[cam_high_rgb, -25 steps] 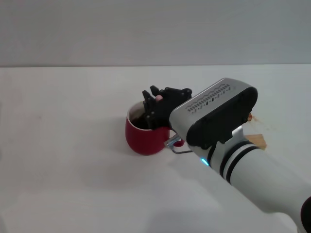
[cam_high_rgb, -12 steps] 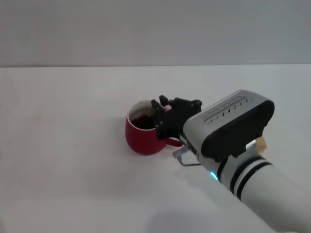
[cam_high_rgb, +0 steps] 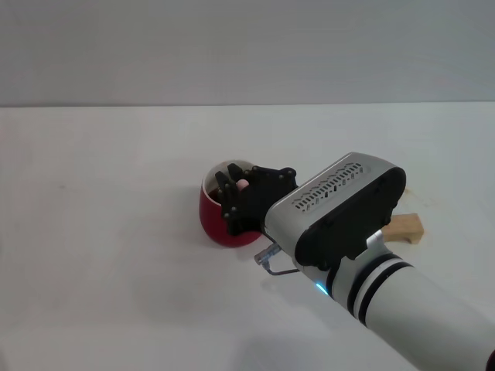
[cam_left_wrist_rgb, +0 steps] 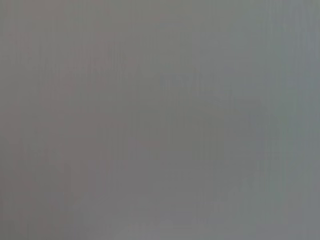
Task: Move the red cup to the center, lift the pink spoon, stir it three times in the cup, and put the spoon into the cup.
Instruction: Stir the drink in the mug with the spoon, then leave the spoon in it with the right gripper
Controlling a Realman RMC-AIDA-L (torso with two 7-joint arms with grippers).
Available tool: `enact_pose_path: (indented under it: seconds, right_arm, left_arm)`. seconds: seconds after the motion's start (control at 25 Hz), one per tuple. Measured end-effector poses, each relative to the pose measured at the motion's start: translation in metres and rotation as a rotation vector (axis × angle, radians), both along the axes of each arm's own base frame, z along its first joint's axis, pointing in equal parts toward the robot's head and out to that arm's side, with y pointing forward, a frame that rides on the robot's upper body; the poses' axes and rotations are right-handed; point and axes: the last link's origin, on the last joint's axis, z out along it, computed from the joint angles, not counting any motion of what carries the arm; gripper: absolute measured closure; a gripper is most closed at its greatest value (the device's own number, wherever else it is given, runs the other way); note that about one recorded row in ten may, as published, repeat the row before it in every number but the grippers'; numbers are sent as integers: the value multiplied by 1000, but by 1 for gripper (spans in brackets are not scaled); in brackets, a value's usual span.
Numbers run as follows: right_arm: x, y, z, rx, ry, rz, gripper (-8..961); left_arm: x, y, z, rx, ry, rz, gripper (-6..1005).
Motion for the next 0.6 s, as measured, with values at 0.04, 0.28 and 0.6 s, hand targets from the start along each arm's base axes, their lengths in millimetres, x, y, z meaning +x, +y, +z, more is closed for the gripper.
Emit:
enact_pose_path:
  seconds: [0.04, 0.28, 0.6]
  right_arm:
    - [0, 0, 0, 0, 0, 0, 820]
    - [-2, 0, -2, -13, -3, 14, 820]
    - [-5, 3, -3, -14, -22, 46, 694]
  left_arm:
    - [0, 0, 0, 0, 0, 0, 155]
    - [1, 0, 0, 2, -1, -3, 155]
    - [1, 1, 0, 3, -3, -5, 155]
